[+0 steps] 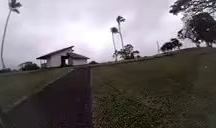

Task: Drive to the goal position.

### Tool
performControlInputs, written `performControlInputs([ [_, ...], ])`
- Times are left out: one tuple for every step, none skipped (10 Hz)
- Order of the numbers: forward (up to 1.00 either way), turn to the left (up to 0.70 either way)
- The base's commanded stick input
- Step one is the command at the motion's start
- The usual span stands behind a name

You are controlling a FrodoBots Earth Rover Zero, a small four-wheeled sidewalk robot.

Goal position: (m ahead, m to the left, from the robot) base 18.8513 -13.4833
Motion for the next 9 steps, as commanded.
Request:
performControlInputs([
  [0.00, 0.00],
  [0.00, 0.00],
  [0.00, 0.00],
  [0.00, 0.00],
  [0.00, 0.00],
  [0.00, 0.00],
  [0.00, 0.29],
  [0.00, 0.98],
  [0.00, 1.00],
])
